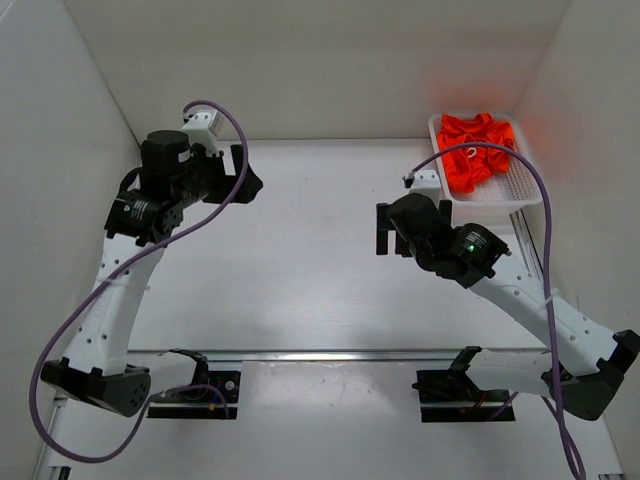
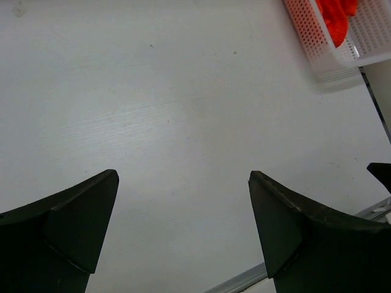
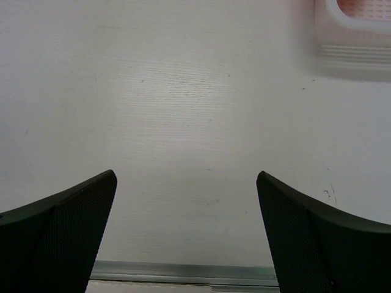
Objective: Fold and stack the shorts
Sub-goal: Grab the shorts from the pile, then move the shorts to the center of the board, then flatten the shorts out
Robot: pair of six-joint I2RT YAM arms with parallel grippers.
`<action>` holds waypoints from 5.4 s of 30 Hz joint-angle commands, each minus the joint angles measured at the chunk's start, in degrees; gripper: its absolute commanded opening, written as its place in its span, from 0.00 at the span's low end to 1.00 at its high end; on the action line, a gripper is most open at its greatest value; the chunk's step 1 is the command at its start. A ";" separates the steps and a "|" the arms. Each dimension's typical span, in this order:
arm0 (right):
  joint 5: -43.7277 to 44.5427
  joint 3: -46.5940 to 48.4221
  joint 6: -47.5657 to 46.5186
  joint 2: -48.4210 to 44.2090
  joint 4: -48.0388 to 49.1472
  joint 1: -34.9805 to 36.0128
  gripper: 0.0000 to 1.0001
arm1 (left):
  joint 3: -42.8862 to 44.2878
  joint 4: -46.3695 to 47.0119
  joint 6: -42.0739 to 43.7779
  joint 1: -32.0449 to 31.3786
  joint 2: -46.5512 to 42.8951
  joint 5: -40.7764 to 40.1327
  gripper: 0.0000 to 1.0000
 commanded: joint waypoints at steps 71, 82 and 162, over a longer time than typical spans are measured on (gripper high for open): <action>-39.50 52.17 -5.07 21.51 7.84 -24.07 0.00 | 7.85 -15.82 -5.42 9.40 1.44 -3.88 0.99; -32.73 16.12 -3.57 22.75 7.04 -35.24 1.00 | -17.15 -9.68 -10.85 6.32 -0.66 1.04 0.99; -41.17 8.17 -11.66 36.60 14.26 -29.00 0.58 | -11.41 -2.91 -12.01 6.67 28.76 -7.65 0.92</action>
